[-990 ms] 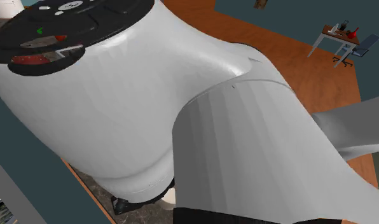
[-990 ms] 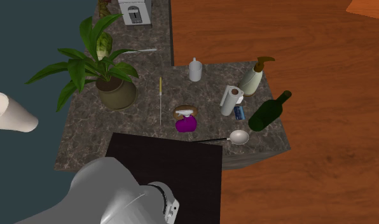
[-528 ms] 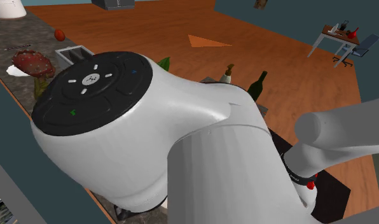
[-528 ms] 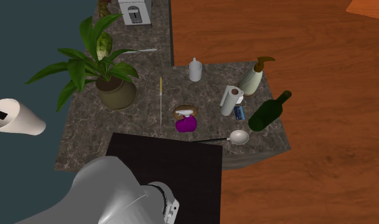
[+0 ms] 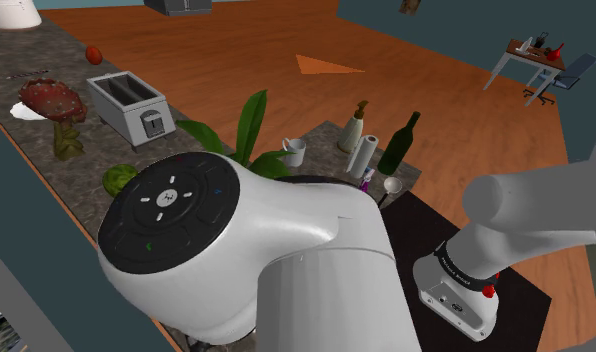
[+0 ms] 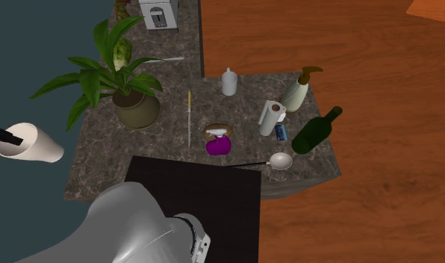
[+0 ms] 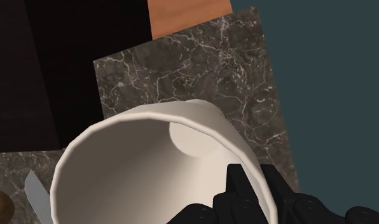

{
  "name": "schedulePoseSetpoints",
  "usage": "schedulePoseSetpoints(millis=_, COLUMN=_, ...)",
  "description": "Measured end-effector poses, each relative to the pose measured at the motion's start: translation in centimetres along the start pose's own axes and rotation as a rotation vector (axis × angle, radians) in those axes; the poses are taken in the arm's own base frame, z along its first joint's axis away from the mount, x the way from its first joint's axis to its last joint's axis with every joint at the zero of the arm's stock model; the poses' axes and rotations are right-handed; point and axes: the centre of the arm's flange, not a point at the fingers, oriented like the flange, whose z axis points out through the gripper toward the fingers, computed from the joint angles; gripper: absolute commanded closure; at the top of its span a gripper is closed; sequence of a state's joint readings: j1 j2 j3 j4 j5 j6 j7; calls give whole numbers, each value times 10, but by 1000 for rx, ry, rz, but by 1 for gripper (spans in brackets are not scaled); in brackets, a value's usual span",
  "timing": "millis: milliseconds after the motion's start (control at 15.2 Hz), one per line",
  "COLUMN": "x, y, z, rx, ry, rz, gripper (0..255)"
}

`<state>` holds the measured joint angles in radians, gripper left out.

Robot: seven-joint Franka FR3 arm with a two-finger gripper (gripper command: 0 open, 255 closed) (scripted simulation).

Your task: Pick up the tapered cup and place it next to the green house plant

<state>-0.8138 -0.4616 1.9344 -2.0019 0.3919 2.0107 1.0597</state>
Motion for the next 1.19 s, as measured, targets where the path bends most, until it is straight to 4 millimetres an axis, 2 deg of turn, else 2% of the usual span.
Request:
schedulePoseSetpoints(millis=132, x=0, y=-2, z=9, rx=5, ry=-3, rz=-1, gripper=255)
schedulePoseSetpoints(millis=528, x=-3, y=-8, z=17, rx=56, ry=-46, rz=-3, gripper=255)
schedulePoseSetpoints(millis=660, x=0, y=-7, z=37, rx=41, ry=-28, rz=2, gripper=255)
schedulePoseSetpoints(millis=924, x=-2, y=-9, z=49, rx=51, ry=-38, rz=-1, gripper=255)
schedulePoseSetpoints(millis=990, x=-4, y=-8, z=58, rx=41, ry=-28, rz=4, gripper=255)
schedulePoseSetpoints(millis=1188, x=-6, y=-12, z=63, rx=67, ry=-52, rz=-9, gripper=255)
